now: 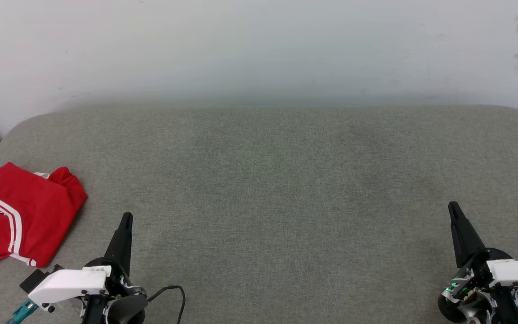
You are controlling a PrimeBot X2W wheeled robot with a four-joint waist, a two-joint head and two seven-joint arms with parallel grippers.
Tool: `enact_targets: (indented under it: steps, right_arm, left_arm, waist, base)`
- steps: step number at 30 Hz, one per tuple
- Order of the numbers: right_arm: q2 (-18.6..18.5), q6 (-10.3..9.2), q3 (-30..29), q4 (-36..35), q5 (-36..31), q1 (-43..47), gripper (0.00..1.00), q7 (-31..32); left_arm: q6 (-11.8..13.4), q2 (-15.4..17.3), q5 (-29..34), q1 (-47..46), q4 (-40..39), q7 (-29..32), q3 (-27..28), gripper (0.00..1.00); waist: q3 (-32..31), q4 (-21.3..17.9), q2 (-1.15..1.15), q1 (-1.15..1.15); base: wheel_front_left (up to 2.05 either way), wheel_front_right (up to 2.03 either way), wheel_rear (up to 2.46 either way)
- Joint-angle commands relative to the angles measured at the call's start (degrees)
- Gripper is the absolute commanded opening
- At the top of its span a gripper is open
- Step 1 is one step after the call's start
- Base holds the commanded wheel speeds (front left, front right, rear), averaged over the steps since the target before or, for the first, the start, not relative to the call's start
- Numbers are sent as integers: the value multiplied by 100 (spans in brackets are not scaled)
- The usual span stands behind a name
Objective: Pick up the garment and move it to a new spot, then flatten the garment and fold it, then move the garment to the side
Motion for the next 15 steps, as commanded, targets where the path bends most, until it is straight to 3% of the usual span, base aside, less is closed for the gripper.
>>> enact_targets:
  steps: [1, 15]
  right_arm:
    - [22, -2, 4, 4, -28, -74, 0, 7]
    - [23, -2, 4, 4, -28, -74, 0, 7]
  left_arm:
    - [-18, -11, 12, -34, 2, 8, 5, 0]
    - [-18, -11, 12, -34, 2, 8, 5, 0]
  waist:
    - [0, 0, 0, 0]
    - [0, 0, 0, 0]
  base:
    - [0, 0, 0]
    - [0, 0, 0]
